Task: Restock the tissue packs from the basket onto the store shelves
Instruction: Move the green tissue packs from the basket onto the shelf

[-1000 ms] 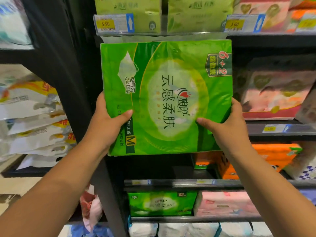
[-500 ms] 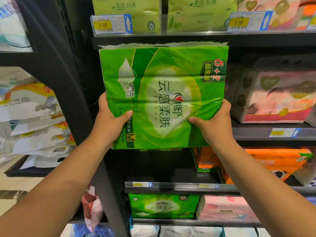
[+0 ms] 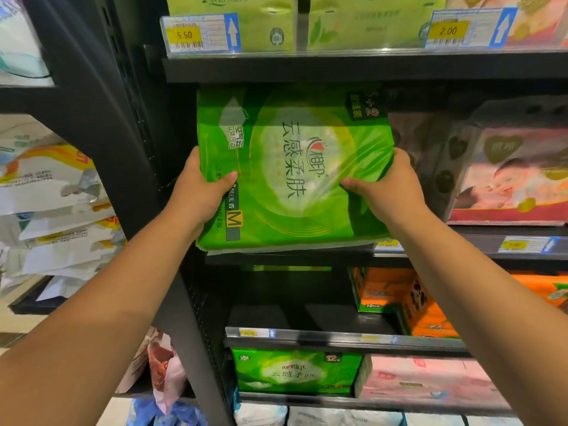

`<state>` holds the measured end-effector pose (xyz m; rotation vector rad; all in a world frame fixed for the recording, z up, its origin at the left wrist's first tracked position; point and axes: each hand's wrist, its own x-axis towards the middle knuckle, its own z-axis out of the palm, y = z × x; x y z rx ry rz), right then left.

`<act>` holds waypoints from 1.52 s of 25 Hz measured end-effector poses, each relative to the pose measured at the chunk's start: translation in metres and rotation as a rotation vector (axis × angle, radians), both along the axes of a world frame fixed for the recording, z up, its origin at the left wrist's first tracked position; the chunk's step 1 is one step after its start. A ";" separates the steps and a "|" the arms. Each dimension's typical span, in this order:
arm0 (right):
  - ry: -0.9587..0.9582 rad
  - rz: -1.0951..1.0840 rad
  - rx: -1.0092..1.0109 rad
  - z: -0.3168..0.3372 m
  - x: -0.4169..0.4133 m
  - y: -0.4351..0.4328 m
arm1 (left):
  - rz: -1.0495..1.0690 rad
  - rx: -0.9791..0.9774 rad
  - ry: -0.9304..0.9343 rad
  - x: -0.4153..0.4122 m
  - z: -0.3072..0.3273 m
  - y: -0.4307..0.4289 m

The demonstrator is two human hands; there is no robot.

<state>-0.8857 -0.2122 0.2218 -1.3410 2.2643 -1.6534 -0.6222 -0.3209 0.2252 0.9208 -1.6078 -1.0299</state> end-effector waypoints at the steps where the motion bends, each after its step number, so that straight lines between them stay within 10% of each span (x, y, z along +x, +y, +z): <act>1: -0.003 0.002 -0.001 0.002 -0.001 -0.003 | -0.002 0.004 0.008 -0.001 0.002 -0.004; 38: -0.044 0.198 0.274 -0.051 -0.040 -0.071 | 0.166 -0.154 -0.436 -0.029 -0.056 -0.076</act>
